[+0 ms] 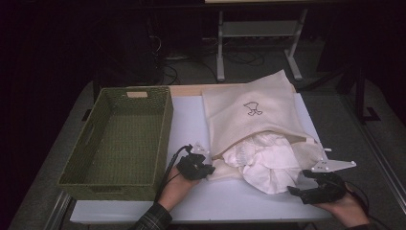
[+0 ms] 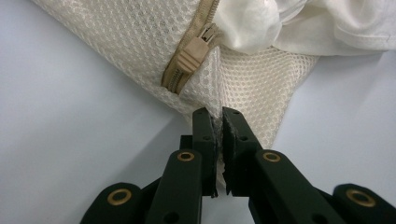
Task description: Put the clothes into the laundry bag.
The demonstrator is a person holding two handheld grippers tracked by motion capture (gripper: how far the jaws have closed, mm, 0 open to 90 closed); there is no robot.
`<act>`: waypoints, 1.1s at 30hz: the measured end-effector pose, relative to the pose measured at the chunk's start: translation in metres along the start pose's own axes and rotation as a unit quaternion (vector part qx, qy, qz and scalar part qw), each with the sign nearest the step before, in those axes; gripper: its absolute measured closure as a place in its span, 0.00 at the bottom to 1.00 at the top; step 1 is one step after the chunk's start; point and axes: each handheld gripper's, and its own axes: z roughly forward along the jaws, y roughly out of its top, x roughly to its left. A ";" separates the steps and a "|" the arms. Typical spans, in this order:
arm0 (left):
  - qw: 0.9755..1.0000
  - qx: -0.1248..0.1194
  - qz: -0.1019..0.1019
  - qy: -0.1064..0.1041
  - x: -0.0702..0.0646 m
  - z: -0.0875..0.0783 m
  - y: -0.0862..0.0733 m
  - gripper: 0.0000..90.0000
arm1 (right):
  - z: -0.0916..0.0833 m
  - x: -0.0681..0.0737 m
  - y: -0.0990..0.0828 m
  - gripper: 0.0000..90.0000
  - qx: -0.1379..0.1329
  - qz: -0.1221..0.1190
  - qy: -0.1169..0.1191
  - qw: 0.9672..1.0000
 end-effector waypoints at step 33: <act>1.000 0.006 0.002 0.002 0.001 0.002 0.000 0.93 | 0.013 0.002 0.023 0.94 -0.020 -0.042 0.035 0.998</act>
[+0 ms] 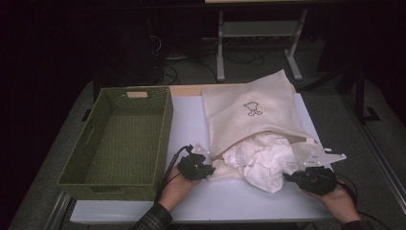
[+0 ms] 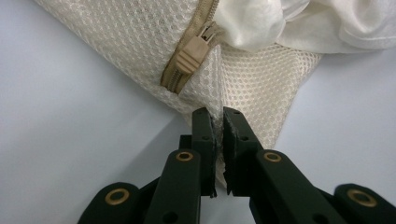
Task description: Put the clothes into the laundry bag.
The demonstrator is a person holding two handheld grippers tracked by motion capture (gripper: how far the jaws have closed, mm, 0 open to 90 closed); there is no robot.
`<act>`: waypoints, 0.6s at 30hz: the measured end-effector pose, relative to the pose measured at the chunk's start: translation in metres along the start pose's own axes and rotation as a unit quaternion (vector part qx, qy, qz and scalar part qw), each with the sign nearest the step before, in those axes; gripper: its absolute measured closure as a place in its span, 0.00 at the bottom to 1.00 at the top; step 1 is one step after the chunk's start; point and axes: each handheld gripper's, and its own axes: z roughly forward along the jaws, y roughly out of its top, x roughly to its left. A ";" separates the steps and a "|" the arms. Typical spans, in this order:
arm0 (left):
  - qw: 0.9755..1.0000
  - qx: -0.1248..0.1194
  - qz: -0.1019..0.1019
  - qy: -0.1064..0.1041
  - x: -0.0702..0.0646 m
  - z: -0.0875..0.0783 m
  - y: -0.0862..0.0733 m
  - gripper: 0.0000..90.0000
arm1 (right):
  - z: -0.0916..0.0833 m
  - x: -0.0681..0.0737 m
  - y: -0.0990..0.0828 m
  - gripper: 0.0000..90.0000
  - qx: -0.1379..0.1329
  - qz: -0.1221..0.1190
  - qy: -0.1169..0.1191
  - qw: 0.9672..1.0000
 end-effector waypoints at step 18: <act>1.000 -0.003 0.000 0.002 -0.002 0.002 0.000 0.93 | 0.025 -0.001 0.033 0.94 -0.015 -0.025 -0.011 1.000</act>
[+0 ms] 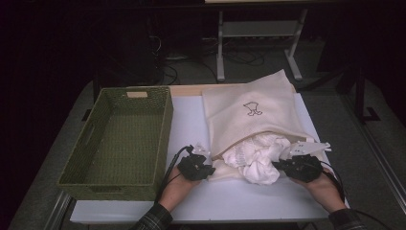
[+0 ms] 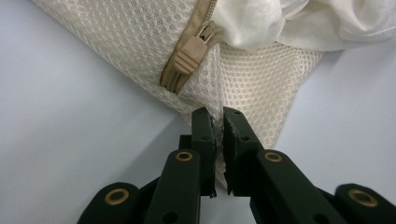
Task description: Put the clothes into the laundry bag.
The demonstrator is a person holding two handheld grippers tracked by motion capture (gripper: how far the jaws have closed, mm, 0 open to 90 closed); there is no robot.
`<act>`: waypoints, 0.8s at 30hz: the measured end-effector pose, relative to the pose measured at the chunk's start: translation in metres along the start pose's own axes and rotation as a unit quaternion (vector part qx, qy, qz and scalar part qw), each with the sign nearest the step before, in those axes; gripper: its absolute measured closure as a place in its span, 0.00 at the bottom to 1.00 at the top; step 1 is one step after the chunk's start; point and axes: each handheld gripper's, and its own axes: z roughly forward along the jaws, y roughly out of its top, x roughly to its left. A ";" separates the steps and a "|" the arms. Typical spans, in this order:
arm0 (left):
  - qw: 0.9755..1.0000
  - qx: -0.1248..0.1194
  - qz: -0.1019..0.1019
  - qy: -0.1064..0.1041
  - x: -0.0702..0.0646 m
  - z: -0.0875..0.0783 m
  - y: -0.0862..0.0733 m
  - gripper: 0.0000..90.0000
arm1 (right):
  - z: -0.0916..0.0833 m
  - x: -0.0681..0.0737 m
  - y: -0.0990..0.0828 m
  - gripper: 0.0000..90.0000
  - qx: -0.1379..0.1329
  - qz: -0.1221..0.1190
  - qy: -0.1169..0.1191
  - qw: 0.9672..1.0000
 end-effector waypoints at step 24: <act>1.000 0.002 0.005 0.004 -0.002 0.000 0.000 0.93 | 0.029 -0.010 0.039 0.95 -0.022 -0.009 -0.046 0.999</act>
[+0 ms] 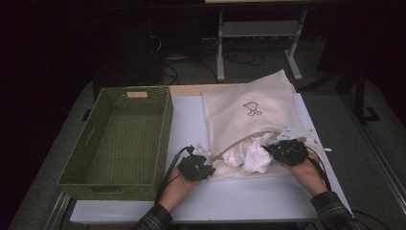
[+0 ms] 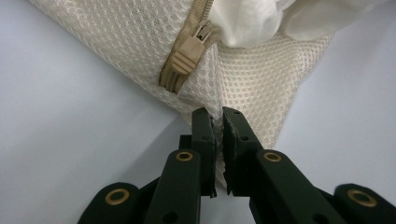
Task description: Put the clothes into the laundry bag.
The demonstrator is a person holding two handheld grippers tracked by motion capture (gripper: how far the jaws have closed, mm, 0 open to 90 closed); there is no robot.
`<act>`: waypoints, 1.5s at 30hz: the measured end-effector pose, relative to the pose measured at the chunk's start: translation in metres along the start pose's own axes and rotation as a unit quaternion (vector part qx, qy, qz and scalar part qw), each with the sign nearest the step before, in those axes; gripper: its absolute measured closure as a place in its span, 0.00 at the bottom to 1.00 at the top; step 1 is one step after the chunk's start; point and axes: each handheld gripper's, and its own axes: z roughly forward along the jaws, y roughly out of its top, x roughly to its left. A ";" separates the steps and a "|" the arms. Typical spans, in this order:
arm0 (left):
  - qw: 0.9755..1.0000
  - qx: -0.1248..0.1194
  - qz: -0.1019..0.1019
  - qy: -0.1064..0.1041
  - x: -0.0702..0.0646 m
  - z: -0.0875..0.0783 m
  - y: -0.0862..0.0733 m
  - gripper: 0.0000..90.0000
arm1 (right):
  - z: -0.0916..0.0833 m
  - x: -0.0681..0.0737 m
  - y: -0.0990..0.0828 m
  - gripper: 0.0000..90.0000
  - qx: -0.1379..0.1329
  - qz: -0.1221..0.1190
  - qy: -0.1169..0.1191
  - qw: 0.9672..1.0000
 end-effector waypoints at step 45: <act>1.000 0.002 0.004 -0.002 -0.001 0.000 0.000 0.94 | 0.037 -0.045 0.002 0.95 0.010 0.029 -0.124 0.992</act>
